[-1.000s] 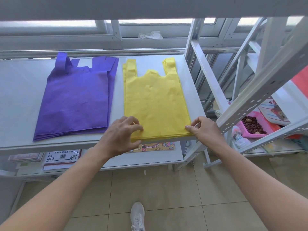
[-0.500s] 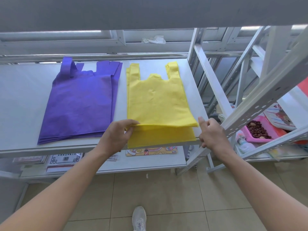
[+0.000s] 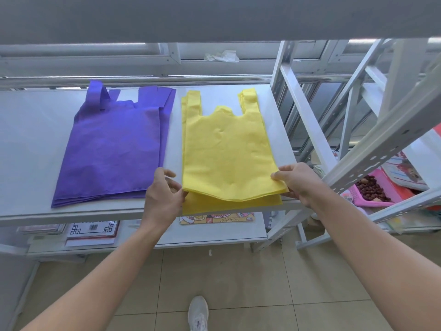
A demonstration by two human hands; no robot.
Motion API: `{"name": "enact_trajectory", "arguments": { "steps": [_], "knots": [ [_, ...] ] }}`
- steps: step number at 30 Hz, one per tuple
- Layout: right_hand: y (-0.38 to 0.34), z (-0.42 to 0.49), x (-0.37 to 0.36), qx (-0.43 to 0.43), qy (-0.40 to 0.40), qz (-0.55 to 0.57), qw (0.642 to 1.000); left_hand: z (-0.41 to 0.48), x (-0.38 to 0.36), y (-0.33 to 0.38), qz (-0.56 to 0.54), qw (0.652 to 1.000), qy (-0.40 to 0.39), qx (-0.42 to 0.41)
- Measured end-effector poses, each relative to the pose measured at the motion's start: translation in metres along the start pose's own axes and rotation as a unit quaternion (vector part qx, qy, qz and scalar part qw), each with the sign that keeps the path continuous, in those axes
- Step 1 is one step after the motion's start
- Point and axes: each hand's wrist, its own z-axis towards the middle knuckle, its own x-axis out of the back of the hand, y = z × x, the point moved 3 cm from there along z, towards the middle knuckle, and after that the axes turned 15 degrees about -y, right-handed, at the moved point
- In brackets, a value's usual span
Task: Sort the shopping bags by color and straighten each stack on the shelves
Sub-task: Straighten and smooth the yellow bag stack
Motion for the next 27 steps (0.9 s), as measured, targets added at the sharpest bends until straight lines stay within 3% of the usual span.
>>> {"name": "enact_trajectory", "arguments": {
  "steps": [3, 5, 9, 15, 27],
  "knots": [
    [0.002, 0.0, 0.0, 0.009, 0.011, -0.039, 0.999, 0.012, -0.005, 0.002, -0.239, 0.963, -0.053, 0.111],
    [0.004, 0.0, -0.001, 0.014, 0.013, -0.043, 0.999, 0.023, -0.004, 0.006, -0.323, 0.931, -0.089, 0.148],
    [0.0, 0.003, -0.002, 0.019, 0.007, -0.051, 0.998, 0.045, -0.004, 0.022, -0.258, 0.94, -0.166, 0.149],
    [-0.004, 0.008, -0.005, 0.07, 0.029, -0.153, 0.985, 0.046, -0.007, 0.033, -0.116, 0.983, -0.125, 0.069],
    [-0.004, 0.007, -0.008, 0.07, 0.03, -0.228, 0.971, 0.039, -0.01, 0.025, -0.136, 0.982, -0.085, 0.098]
  ]
}}
